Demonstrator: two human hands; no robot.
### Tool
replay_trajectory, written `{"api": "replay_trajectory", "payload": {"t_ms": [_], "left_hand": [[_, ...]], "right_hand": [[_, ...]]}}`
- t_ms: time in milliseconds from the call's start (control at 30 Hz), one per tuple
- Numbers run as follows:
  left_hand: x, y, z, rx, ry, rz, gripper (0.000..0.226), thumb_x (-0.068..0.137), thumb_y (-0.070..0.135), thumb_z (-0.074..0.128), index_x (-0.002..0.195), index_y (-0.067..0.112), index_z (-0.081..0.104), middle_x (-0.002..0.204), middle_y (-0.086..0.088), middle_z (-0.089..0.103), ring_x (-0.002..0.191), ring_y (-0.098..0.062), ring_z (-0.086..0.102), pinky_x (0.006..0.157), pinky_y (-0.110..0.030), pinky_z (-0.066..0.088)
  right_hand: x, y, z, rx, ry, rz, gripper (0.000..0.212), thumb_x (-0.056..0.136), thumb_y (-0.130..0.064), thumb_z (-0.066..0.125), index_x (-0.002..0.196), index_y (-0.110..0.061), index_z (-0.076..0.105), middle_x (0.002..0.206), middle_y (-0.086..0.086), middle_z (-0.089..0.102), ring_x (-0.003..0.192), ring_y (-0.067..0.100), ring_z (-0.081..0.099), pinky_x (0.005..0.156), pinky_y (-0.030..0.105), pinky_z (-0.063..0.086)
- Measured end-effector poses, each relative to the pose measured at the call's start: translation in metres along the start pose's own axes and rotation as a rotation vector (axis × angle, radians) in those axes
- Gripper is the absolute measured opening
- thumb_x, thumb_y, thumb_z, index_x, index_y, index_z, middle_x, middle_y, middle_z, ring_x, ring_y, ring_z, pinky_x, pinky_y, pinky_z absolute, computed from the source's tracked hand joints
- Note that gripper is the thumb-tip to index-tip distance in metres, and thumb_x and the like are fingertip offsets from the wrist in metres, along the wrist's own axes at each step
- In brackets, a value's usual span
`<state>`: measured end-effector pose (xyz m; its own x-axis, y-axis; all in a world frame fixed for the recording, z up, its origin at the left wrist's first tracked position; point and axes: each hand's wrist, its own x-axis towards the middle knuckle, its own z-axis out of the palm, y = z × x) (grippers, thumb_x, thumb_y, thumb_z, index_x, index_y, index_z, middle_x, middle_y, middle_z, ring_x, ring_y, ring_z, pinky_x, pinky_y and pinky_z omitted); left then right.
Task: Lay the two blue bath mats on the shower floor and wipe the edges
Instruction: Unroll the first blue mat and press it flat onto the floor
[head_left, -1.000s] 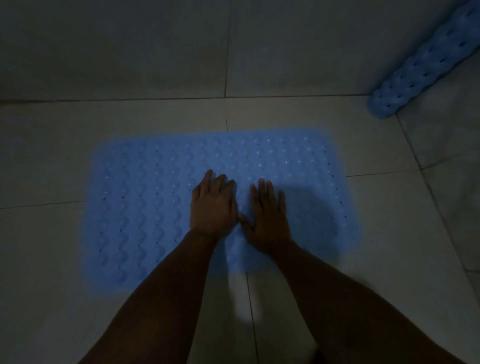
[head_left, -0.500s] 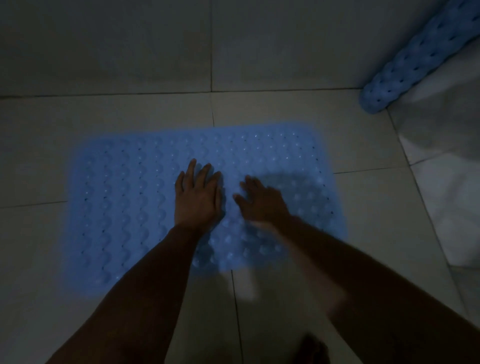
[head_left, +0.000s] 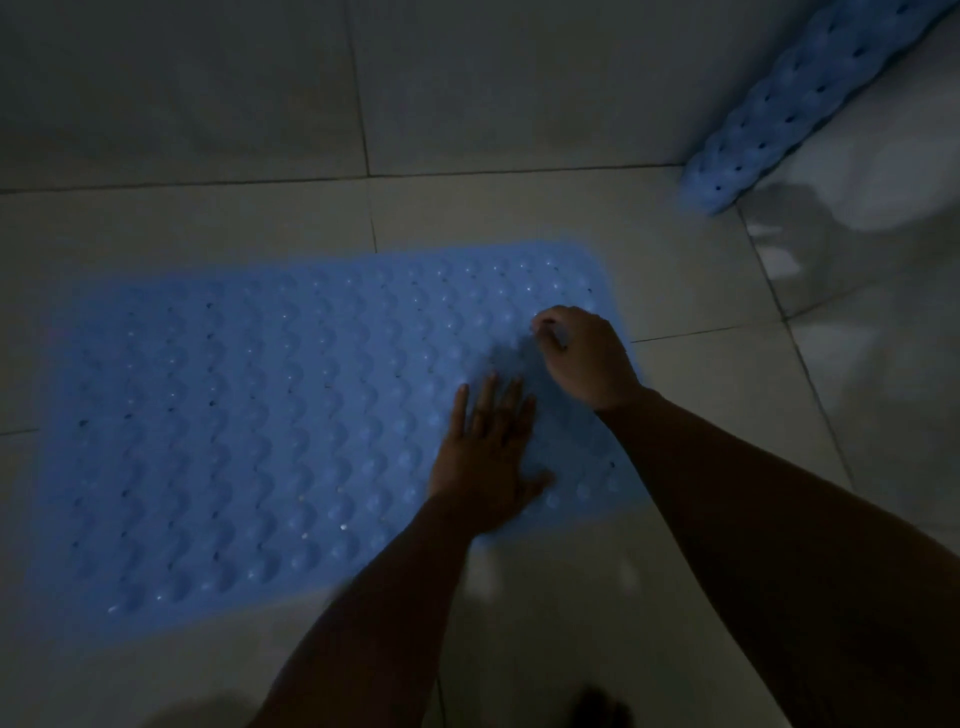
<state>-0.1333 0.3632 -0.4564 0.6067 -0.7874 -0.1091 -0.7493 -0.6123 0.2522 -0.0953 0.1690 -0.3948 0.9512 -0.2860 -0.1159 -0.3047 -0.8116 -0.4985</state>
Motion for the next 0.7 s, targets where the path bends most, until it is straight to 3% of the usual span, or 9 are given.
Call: {"api": "replay_trajectory", "payload": {"t_ms": [100,200,400,500,600,700], "left_hand": [[0.0,-0.003,0.006,0.04,-0.005,0.012,0.095,0.095,0.079,0.018,0.163,0.012,0.01,0.17,-0.013,-0.003,0.156,-0.035,-0.012,0.123,-0.063,0.003],[0.001,0.0,0.004,0.029,-0.026,0.018,0.1,0.093,0.081,0.015,0.163,0.01,0.007,0.171,-0.012,-0.005,0.157,-0.031,-0.014,0.123,-0.062,0.001],[0.011,0.006,-0.022,-0.039,-0.174,-0.053,0.09,0.095,0.071,0.026,0.162,0.013,0.015,0.171,-0.008,0.004,0.158,-0.027,-0.003,0.124,-0.06,-0.002],[0.028,0.008,-0.052,-0.033,-0.21,-0.062,0.07,0.095,0.056,0.039,0.155,0.02,0.036,0.167,-0.007,0.025,0.154,-0.028,0.019,0.121,-0.055,0.015],[0.033,0.0,-0.071,-0.046,-0.097,-0.104,0.054,0.094,0.049,0.046,0.143,0.027,0.049,0.154,-0.002,0.047,0.148,-0.031,0.031,0.115,-0.047,0.026],[0.028,-0.009,-0.075,-0.091,-0.051,-0.142,0.053,0.098,0.044,0.047,0.149,0.026,0.044,0.161,-0.002,0.036,0.156,-0.031,0.014,0.12,-0.049,0.02]], "right_hand": [[-0.003,0.011,0.008,-0.057,0.061,0.01,0.036,0.096,-0.038,0.048,0.11,-0.014,0.071,0.107,0.01,0.071,0.102,0.032,0.065,0.09,0.042,0.051],[-0.004,0.018,0.01,-0.076,0.118,0.002,0.029,0.097,-0.031,0.053,0.108,-0.011,0.07,0.105,0.011,0.07,0.101,0.033,0.062,0.09,0.042,0.049],[-0.011,0.009,-0.005,-0.106,0.013,0.005,0.037,0.094,-0.039,0.045,0.107,-0.014,0.069,0.103,0.009,0.068,0.098,0.033,0.061,0.084,0.046,0.052],[-0.027,0.0,-0.012,-0.116,-0.064,0.052,0.044,0.094,-0.047,0.037,0.106,-0.018,0.067,0.105,0.008,0.067,0.098,0.032,0.062,0.085,0.046,0.052],[-0.053,-0.005,-0.002,-0.181,-0.073,0.082,0.06,0.093,-0.047,0.03,0.133,-0.015,0.06,0.132,0.014,0.062,0.124,0.035,0.057,0.101,0.049,0.048],[-0.075,-0.002,0.026,-0.291,-0.145,0.042,0.08,0.093,-0.054,0.019,0.157,-0.007,0.025,0.164,0.019,0.023,0.153,0.035,0.019,0.122,0.053,0.023]]}}
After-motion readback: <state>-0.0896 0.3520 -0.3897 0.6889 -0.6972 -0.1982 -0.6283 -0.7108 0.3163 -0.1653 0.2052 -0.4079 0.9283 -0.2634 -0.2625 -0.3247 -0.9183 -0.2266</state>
